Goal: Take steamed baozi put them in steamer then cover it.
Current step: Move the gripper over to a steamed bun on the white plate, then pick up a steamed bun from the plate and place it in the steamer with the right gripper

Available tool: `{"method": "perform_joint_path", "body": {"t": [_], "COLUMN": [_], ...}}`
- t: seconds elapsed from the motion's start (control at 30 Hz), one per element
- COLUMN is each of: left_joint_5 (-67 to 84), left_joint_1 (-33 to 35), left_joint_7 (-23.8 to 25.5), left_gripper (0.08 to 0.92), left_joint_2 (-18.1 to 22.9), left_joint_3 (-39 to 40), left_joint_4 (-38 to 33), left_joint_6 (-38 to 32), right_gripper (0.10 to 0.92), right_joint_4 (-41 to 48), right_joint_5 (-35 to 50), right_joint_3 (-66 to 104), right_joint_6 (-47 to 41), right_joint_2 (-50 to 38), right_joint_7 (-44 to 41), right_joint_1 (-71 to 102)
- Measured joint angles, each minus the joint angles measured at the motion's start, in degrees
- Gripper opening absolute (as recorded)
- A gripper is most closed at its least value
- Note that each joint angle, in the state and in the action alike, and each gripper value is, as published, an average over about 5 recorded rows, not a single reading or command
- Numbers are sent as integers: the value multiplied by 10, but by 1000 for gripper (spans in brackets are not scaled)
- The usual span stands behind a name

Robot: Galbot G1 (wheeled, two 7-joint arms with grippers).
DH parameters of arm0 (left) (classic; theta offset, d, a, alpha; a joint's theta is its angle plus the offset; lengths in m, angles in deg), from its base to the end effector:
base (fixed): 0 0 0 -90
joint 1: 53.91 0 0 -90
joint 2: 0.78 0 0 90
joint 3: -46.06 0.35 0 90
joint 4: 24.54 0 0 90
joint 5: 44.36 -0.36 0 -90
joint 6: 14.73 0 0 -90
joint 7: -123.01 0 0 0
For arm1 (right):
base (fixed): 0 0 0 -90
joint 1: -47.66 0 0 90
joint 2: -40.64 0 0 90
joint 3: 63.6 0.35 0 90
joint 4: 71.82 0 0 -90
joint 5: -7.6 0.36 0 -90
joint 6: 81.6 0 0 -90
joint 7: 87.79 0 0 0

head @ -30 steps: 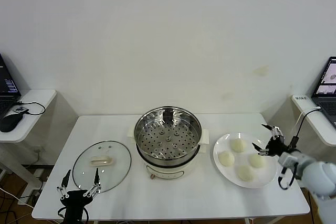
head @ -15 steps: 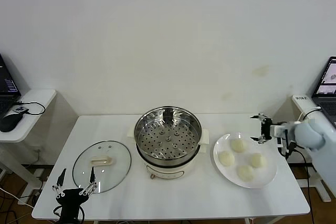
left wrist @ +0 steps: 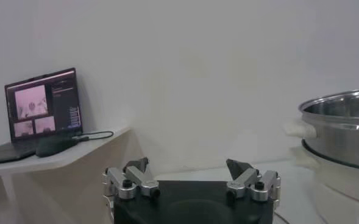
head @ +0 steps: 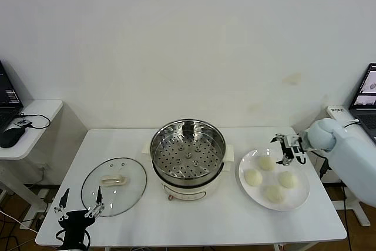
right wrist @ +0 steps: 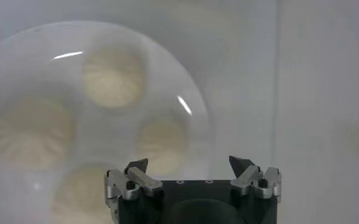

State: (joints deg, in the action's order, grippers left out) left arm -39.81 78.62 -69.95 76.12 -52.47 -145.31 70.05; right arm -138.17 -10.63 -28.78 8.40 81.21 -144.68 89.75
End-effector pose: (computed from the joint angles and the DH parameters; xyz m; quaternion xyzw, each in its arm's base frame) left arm 0.1233 0.0823 -0.3181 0.1030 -0.9889 -0.1006 0.0370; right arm 0.5174 -0.1995 -0.2136 0.4591 -0.5824 0.5898 0.3197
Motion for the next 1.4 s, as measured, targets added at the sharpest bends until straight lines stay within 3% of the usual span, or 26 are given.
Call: {"method": "perform_joint_path", "body": {"t": [0.7, 1.03, 1.4], "left_joint_5": [5, 5, 5], "left_joint_1": [-4, -3, 2], "left_joint_7": [-3, -6, -7], "left_gripper": [823, 823, 823], "left_joint_2": [-2, -1, 0], "left_joint_3": [-15, -17, -17], "left_joint_4": [6, 3, -3], "left_joint_6": [0, -2, -2], "right_gripper": [817, 684, 613], "right_joint_4": [102, 119, 105], "right_joint_5": [-42, -46, -30], "right_joint_3": [-45, -49, -67], "right_joint_6": [-9, -14, -20], "right_joint_2": [78, 92, 79], "right_joint_7": [-6, -11, -25], "right_joint_1": [-25, -34, -49]}}
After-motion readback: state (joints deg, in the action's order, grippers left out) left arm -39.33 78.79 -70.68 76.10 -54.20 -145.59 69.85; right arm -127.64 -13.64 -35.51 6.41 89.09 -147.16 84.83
